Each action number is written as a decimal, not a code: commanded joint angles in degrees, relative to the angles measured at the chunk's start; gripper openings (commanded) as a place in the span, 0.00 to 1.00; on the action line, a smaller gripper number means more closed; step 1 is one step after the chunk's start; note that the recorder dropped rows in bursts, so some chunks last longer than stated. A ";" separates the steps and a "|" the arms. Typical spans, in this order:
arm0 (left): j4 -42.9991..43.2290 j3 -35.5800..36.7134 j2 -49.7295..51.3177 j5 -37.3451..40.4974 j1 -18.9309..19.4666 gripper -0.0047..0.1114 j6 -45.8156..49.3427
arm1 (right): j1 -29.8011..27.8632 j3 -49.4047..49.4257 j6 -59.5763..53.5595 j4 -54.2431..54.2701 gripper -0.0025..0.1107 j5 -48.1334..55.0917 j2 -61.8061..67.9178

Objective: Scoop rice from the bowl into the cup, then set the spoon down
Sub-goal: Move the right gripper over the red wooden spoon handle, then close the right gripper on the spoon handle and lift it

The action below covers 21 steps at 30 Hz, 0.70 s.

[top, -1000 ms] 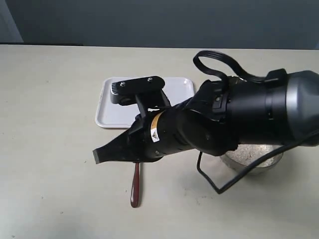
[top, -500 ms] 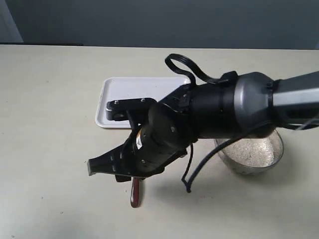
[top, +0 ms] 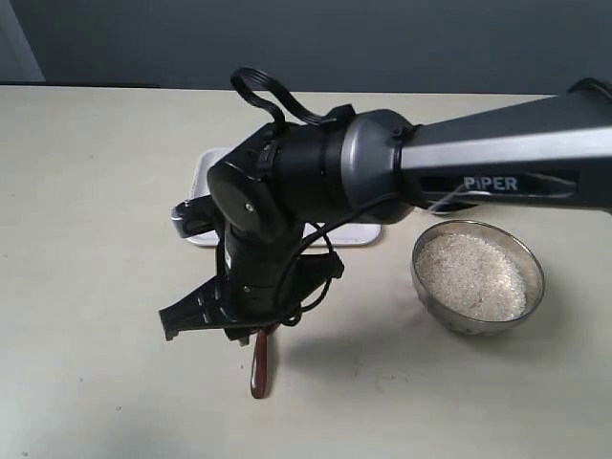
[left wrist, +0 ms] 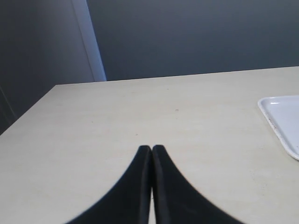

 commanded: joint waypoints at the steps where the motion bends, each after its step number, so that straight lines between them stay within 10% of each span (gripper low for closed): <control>1: -0.06 -0.14 -0.22 -0.73 -1.36 0.04 -0.25 | 0.07 -0.41 1.14 0.41 0.31 -0.50 0.23; 6: -0.06 -0.14 -0.22 -0.73 -2.56 0.04 -0.25 | 0.07 -0.41 4.30 0.09 0.50 -0.88 0.83; 21: -0.06 -0.14 -0.22 -0.73 -3.26 0.04 -0.25 | 0.07 -0.41 7.80 0.41 0.42 -0.65 5.30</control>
